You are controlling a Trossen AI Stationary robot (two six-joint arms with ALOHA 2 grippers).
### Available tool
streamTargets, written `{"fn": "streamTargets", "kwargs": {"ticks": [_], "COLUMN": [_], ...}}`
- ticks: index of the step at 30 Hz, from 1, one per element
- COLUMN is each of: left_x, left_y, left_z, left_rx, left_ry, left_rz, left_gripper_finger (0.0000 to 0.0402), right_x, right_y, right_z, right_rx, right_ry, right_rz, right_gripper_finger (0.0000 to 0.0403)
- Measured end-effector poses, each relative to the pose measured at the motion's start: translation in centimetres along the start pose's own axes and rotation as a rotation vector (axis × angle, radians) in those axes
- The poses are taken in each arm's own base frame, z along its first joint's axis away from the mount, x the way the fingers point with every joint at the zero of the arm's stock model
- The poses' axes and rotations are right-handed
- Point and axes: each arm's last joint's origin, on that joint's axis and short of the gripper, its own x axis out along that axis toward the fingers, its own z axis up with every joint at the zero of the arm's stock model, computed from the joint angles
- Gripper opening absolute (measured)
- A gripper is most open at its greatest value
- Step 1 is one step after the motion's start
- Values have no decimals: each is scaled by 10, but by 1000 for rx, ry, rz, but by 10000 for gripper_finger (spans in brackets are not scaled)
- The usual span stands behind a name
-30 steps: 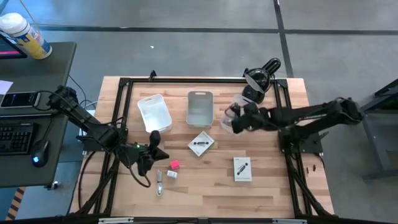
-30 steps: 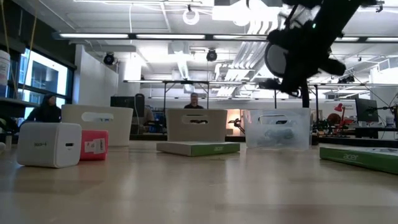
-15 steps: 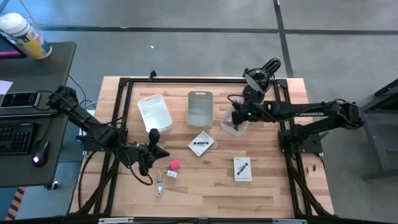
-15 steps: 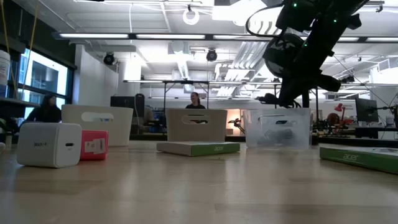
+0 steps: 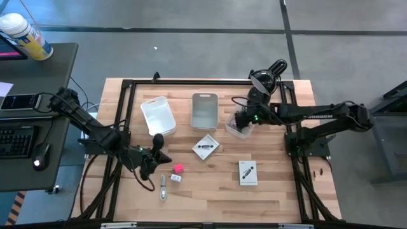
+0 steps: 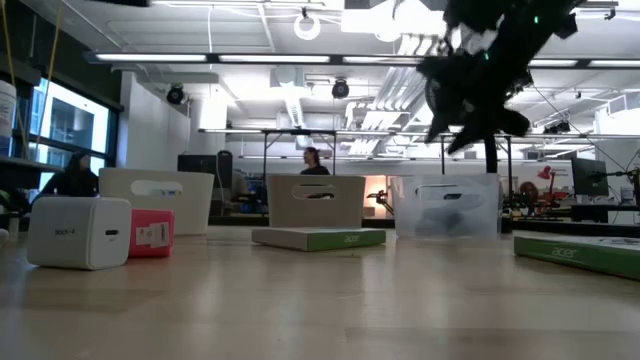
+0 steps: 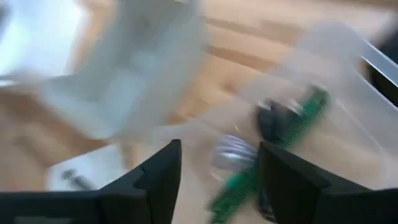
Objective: Pick and place items into bin
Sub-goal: Put the white charger cable into the transparent bin
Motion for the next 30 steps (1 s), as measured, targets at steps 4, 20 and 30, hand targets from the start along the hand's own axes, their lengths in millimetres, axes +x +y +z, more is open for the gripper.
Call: {"fn": "streamTargets", "kwargs": {"ticks": [4,20,30], "left_x": [-3,36,56], "left_y": [-12,-75,-98], "left_z": [-10,-17,-2], "left_rx": [48,162,433], "left_ry": [21,23,29], "left_rz": [-272,-618,-533], "left_gripper_finger": [1,1,19], "right_x": [-20,-74,-90], "right_y": [26,77,84], "right_z": [5,-38,-61], "right_rx": [-164,-482,-474], "right_ry": [-39,-73,-98], "right_rz": [119,344,368], "right_gripper_finger": [204,156,146]}}
